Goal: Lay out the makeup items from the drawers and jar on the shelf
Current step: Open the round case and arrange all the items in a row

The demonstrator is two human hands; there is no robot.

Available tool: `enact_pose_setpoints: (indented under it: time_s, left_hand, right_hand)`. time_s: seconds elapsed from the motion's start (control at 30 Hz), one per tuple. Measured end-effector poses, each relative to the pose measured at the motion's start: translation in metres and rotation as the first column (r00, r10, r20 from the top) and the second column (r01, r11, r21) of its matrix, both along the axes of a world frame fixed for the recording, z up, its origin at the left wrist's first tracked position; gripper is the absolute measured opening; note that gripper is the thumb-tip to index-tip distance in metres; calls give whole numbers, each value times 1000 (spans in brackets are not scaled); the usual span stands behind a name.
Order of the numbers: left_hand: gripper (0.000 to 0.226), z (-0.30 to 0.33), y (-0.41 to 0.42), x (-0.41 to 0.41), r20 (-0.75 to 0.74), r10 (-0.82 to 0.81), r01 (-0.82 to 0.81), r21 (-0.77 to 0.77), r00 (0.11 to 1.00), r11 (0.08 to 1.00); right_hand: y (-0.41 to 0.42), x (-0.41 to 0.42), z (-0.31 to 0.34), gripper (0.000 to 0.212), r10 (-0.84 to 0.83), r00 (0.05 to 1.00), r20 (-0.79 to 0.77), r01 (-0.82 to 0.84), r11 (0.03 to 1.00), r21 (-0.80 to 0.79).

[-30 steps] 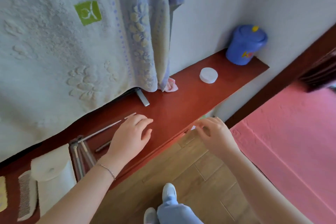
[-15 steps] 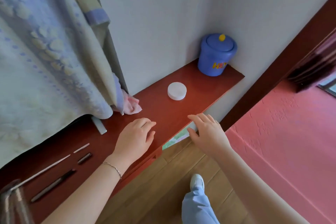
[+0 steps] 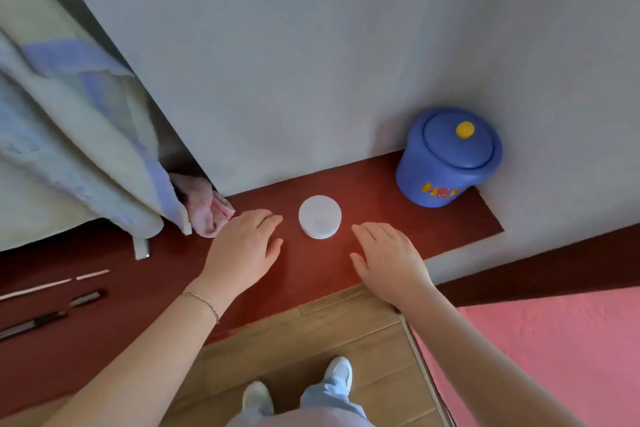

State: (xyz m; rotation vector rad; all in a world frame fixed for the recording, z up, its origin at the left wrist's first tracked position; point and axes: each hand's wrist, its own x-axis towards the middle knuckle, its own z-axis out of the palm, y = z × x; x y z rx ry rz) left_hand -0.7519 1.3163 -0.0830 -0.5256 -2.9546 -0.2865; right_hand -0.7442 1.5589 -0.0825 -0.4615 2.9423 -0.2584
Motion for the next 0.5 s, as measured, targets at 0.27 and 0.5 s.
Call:
enact_pose_setpoints:
  time_s: [0.27, 0.5]
  left_hand:
    - [36, -22, -7, -3, 29, 25, -24, -33, 999, 999]
    - [36, -26, -15, 7, 70, 97, -99, 27, 993, 995]
  right_hand:
    - [-6, -32, -14, 56, 57, 997, 55, -61, 995, 80]
    - [-46, -58, -15, 88, 52, 984, 171, -53, 999, 0]
